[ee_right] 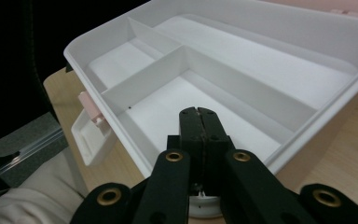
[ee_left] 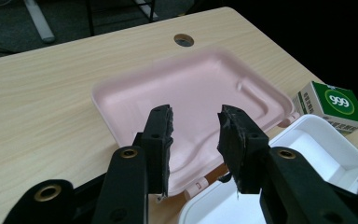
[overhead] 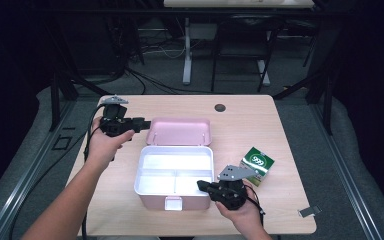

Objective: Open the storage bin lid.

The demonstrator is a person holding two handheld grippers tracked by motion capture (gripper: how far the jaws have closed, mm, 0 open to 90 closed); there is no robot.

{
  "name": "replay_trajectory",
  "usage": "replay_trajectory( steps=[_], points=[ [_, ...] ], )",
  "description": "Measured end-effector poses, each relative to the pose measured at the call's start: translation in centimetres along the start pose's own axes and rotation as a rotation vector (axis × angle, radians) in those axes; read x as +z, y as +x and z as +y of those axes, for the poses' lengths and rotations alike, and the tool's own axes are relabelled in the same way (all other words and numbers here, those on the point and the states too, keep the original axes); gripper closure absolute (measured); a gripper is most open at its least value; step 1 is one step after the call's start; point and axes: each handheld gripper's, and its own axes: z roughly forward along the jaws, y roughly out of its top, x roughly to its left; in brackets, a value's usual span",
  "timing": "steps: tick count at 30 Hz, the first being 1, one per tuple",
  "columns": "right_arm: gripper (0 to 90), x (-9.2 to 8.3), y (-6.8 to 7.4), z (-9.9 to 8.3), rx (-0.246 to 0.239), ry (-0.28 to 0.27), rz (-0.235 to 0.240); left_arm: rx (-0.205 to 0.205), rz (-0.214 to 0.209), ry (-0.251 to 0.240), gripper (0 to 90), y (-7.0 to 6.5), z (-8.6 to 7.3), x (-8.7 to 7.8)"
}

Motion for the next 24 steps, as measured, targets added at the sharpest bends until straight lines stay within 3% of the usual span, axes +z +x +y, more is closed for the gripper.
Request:
replay_trajectory(
  steps=[15, 21, 24],
  points=[
    [90.0, 0.0, 0.0, 0.0, -0.009, -0.002, -0.003, 0.064, -0.009, 0.044, 60.7, -0.7, -0.5, -1.3],
    [90.0, -0.1, 0.0, 0.0, -0.011, 0.002, -0.008, 0.146, -0.008, 0.107, 63.5, -1.2, -0.7, -1.9],
    [90.0, -0.1, 0.0, 0.0, -0.008, 0.004, -0.01, 0.163, 0.0, 0.126, 64.5, -1.4, -0.6, -2.0]
  ],
)
